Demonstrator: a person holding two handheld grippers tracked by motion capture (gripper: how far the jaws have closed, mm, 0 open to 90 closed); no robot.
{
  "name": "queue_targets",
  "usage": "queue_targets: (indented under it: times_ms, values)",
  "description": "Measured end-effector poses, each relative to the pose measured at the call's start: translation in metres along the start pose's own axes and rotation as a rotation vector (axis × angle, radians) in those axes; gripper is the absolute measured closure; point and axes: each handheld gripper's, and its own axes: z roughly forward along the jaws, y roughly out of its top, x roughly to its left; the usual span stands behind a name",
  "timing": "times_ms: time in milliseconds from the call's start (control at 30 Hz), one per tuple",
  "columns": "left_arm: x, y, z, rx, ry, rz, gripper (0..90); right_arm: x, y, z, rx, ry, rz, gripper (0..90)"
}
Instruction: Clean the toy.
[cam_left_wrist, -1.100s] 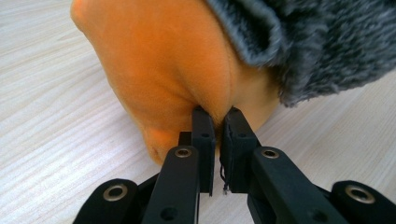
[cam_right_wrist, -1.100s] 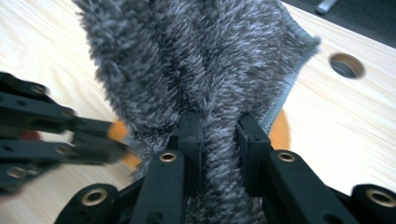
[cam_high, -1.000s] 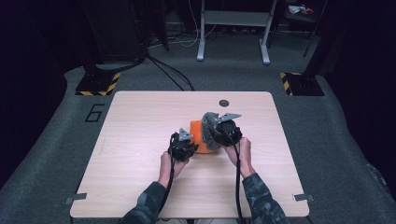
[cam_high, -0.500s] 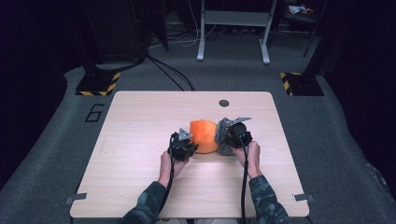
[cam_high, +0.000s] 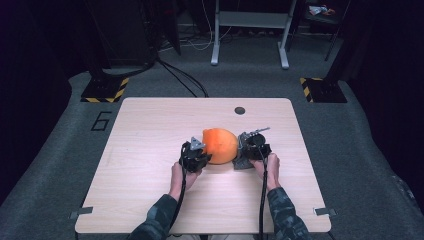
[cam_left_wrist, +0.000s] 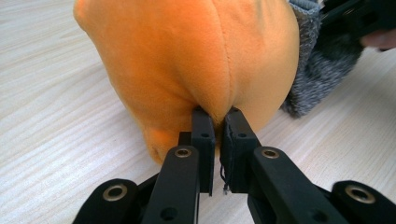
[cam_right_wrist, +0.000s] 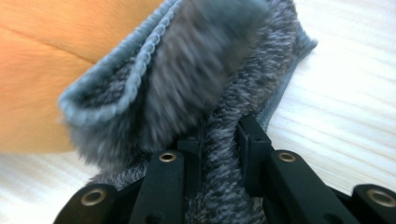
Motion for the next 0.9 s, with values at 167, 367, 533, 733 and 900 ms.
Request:
queue_targets:
  times_ms: [167, 367, 533, 733, 900]
  values:
    - [0.0, 0.0, 0.0, 0.001, 0.001, 0.0, 84.4, 0.009, 0.009, -0.042, -0.13, -0.004, -0.031, 74.7]
    - [0.0, 0.0, 0.0, 0.003, 0.002, 0.004, 84.0, 0.038, 0.027, -0.053, -0.156, 0.021, -0.129, 74.7]
    - [0.0, 0.0, 0.001, -0.006, 0.002, 0.006, 80.7, 0.04, 0.027, -0.033, -0.125, -0.009, -0.126, 74.9]
    - [0.002, -0.002, -0.001, 0.002, 0.026, -0.003, 64.0, 0.036, 0.03, -0.03, -0.117, -0.016, -0.121, 74.9]
    - [-0.002, -0.006, 0.001, 0.012, 0.081, 0.026, 56.8, 0.037, 0.034, -0.028, -0.116, -0.02, -0.119, 74.9]
